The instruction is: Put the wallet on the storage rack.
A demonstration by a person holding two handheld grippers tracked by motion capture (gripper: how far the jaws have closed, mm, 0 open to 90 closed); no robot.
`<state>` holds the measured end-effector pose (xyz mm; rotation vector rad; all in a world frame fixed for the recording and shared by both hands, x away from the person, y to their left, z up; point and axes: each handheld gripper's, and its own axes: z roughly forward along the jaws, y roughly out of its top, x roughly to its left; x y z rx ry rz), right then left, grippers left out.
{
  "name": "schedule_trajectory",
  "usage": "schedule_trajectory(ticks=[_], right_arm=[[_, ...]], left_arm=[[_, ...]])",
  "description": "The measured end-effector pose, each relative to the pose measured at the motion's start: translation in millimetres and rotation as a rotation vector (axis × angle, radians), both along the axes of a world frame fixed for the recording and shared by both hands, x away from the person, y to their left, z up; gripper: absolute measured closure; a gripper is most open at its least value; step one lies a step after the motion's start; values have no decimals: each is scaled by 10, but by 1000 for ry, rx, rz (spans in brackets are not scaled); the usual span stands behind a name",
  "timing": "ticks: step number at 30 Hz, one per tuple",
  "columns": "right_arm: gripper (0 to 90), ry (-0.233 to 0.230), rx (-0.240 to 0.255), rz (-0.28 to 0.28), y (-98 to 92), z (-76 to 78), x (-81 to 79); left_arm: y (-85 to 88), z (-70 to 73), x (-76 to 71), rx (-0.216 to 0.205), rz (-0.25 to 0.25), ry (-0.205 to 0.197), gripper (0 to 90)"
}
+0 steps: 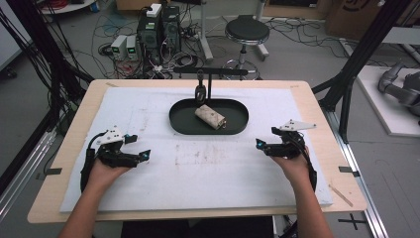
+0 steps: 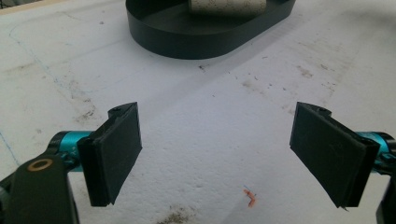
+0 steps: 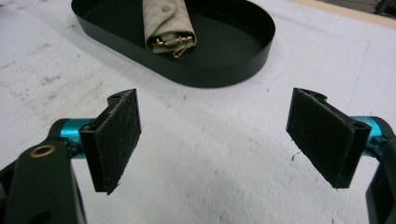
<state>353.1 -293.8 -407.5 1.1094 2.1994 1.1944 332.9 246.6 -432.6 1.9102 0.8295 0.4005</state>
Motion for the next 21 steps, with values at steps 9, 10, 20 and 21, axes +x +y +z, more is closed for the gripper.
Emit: schedule_trajectory(ticks=[9,10,20,21], right_arm=[[161,3,32,-32,-102,-202,-99],[161,7,35,-32,-112,-209,-98],[161,21,31,-53,-159,-259,-87],[161,20,30,-55,-160,-258,-88]], left_arm=[[-13,-23,8,4,5,10,165],[-12,-25,11,3,6,11,166],[-5,-25,12,4,3,14,165],[-8,-26,12,1,1,14,165]])
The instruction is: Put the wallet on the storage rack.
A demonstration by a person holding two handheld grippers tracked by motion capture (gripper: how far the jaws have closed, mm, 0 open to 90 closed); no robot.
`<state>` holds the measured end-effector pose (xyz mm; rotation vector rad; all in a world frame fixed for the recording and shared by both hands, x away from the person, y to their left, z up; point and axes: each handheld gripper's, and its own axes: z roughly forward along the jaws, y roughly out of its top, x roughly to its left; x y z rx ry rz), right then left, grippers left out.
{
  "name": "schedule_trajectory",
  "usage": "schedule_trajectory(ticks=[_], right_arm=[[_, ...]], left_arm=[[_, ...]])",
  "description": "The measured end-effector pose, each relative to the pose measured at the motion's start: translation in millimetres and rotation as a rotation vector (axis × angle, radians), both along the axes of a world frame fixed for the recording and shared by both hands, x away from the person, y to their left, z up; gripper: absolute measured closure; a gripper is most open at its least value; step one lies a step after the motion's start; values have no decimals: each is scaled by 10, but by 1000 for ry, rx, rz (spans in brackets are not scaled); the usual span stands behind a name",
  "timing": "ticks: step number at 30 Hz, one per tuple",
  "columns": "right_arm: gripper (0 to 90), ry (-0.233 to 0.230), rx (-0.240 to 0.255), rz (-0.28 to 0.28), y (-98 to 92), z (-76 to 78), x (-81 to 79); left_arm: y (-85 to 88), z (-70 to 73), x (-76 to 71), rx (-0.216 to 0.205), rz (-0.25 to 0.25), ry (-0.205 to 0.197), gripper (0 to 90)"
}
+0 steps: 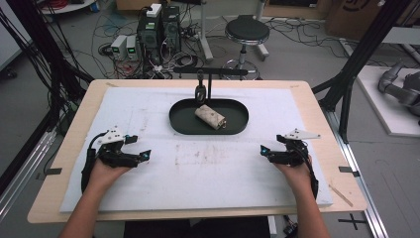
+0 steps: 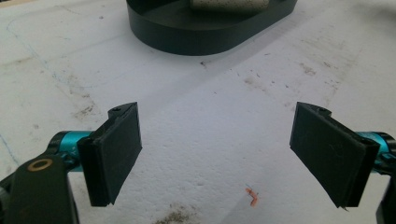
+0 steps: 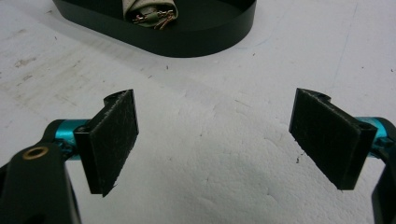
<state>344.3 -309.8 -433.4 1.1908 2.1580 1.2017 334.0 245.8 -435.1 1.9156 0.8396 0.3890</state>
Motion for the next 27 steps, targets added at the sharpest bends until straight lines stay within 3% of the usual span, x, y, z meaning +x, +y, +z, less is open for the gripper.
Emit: schedule_trajectory(ticks=[27], right_arm=[[161,3,-18,-7,-12,-15,10]], left_arm=[[-5,-22,-15,11,0,9,165]])
